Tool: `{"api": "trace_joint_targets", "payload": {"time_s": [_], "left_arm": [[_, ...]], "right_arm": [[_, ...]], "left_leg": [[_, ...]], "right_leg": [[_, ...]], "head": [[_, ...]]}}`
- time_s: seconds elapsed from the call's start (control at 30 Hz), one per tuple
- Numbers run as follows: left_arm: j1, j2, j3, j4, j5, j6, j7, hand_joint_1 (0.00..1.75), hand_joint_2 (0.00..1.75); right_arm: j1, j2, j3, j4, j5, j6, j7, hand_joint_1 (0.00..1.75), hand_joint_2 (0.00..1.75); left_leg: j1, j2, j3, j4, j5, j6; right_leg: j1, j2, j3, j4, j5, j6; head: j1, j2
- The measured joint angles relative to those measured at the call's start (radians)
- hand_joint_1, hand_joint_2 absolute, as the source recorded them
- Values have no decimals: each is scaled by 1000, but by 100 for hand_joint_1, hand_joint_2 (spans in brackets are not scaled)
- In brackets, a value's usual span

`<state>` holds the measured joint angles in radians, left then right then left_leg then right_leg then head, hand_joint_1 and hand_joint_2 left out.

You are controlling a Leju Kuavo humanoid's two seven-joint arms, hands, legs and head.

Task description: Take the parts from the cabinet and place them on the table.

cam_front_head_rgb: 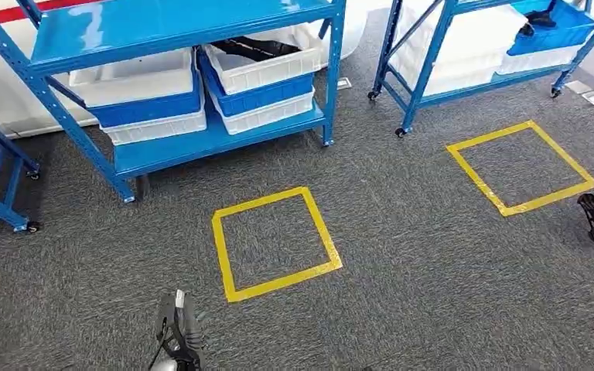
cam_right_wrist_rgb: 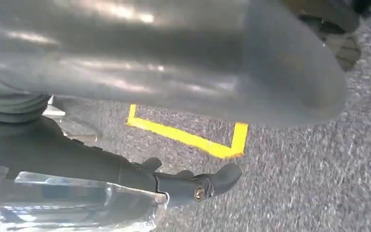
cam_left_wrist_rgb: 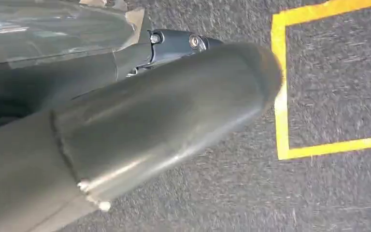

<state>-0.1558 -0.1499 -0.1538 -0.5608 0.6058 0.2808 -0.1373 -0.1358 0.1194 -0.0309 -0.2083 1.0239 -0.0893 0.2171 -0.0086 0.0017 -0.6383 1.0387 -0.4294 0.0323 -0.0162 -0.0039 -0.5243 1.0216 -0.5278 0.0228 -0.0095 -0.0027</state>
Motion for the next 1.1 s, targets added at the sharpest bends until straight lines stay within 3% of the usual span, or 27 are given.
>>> {"api": "trace_joint_targets", "payload": {"time_s": [0.03,0.07,0.1,0.17,0.2,0.23,0.27,0.3,0.37,0.4,0.47,0.53,0.57,0.6,0.63,0.7,0.73,0.77,0.8,0.87,0.9,0.93,1.03,1.07,1.1], "left_arm": [[0,1,0,0,0,1,0,0,0],[1,1,1,-1,0,1,0,0,0],[0,1,1,-2,-2,1,-2,0,0],[-2,-1,1,-1,-2,0,-2,0,0],[-1,-4,1,-1,-2,0,-2,0,0],[0,-4,2,-1,-2,0,-1,0,0],[1,-4,2,-1,-3,0,-1,0,0],[1,-4,2,-1,-4,0,-1,0,0],[1,-5,2,-1,-6,-2,-1,0,0],[1,-6,2,-1,-6,-2,-1,0,0],[0,-5,2,0,-6,-3,-1,0,0],[0,-5,2,0,-6,-3,-1,0,0],[-1,-5,1,-1,-6,-3,-1,0,0],[-1,-6,1,-1,-8,-3,-2,0,0],[-2,-6,1,-1,-8,-3,-1,0,0],[0,-6,1,0,-9,-3,-1,0,0],[2,-5,1,0,-9,-4,-1,0,0],[3,-5,2,2,-9,-4,-1,0,0],[3,-4,2,2,-9,-4,-1,0,0],[2,-4,1,2,-10,-6,-1,0,0],[1,-4,1,2,-11,-6,-1,0,0],[0,-4,1,2,-12,-6,0,0,0],[-1,-4,1,2,-15,-8,1,0,0],[-2,-4,2,2,-16,-8,1,0,0],[0,-5,2,2,-16,-8,1,0,0]], "right_arm": [[-1,2,0,0,2,1,0,0,0],[-2,2,0,-3,2,1,1,0,0],[-4,2,-1,-3,3,2,1,0,0],[-4,2,-1,-3,3,3,1,0,0],[-3,1,-1,-3,3,5,1,0,0],[-1,0,-1,-3,3,5,1,0,0],[1,0,-2,-3,3,5,2,0,0],[2,-2,-2,-3,3,5,2,0,0],[1,-4,-2,-3,3,5,2,0,0],[1,-5,-2,-3,3,5,2,0,0],[-2,-5,-2,-3,3,5,2,0,0],[-1,-4,-2,-2,3,5,2,0,0],[-2,-3,-2,-3,3,5,2,0,0],[-1,-3,-3,-3,3,5,2,0,0],[-2,-3,-3,-3,3,5,2,0,0],[-2,-2,-3,-3,3,5,2,0,0],[-1,-3,-3,-3,2,5,2,0,0],[-1,-3,-5,-3,3,5,2,0,0],[0,-3,-5,-3,2,5,2,0,0],[0,-2,-6,-3,3,5,2,0,0],[1,-2,-6,-3,3,5,2,0,0],[-2,-1,-7,-3,3,5,2,0,0],[-1,0,-10,-3,2,5,2,0,0],[-3,2,-11,-4,2,5,2,0,0],[-2,1,-13,-5,2,5,2,0,0]], "left_leg": [[-2,-3,3,-7,-1,5],[13,-4,22,-31,7,12],[10,-5,35,-39,3,17],[10,-5,46,-39,-3,28],[10,-7,49,-39,-8,28],[10,-11,53,-38,-12,27],[10,-14,60,-38,-17,25],[11,-18,67,-38,-24,22],[14,-22,86,-35,-38,13],[11,-23,87,-32,-48,4],[5,-24,90,-27,-59,-6],[11,-23,95,-33,-61,-13],[13,-22,95,-30,-69,-20],[14,-17,93,-8,-80,-25],[16,-12,68,49,-108,-30],[20,-9,-28,219,-174,-38],[20,-8,-73,280,-181,-40],[20,-8,-93,290,-167,-39],[20,-7,-90,255,-128,-36],[18,-6,-26,85,-12,-22],[16,-4,3,7,25,-12],[8,-3,17,-4,0,-9],[0,-6,17,-12,-12,2],[0,-8,29,-27,-8,8],[10,-8,47,-45,-2,12]], "right_leg": [[2,-2,4,-7,0,5],[7,-4,3,0,-7,12],[4,-2,-7,32,-19,10],[3,1,-84,176,-68,3],[3,1,-135,255,-89,5],[3,1,-172,303,-92,10],[1,1,-186,300,-75,20],[-2,1,-175,247,-37,33],[-11,1,-108,71,59,55],[-16,-1,-87,7,87,54],[-7,4,-76,5,82,27],[-2,4,-76,5,78,13],[-13,4,-69,0,78,3],[-13,5,-63,0,73,-3],[-13,4,-57,0,67,-12],[-10,3,-47,0,59,-23],[-9,4,-44,0,54,-26],[-8,4,-40,0,51,-26],[-7,6,-33,0,45,-25],[-6,9,-11,0,32,-21],[-6,9,-10,-3,26,-18],[3,9,-3,-2,20,-10],[-5,6,0,-11,14,2],[4,4,8,-20,11,12],[0,0,1,0,6,13]], "head": [[-2,0],[-1,0],[0,0],[3,0],[2,0],[3,0],[3,0],[3,0],[3,0],[6,0],[5,0],[5,0],[3,0],[3,0],[-2,0],[-1,0],[-1,0],[-1,0],[-1,0],[-1,0],[-1,0],[3,0],[-1,0],[-1,0],[1,0]]}}
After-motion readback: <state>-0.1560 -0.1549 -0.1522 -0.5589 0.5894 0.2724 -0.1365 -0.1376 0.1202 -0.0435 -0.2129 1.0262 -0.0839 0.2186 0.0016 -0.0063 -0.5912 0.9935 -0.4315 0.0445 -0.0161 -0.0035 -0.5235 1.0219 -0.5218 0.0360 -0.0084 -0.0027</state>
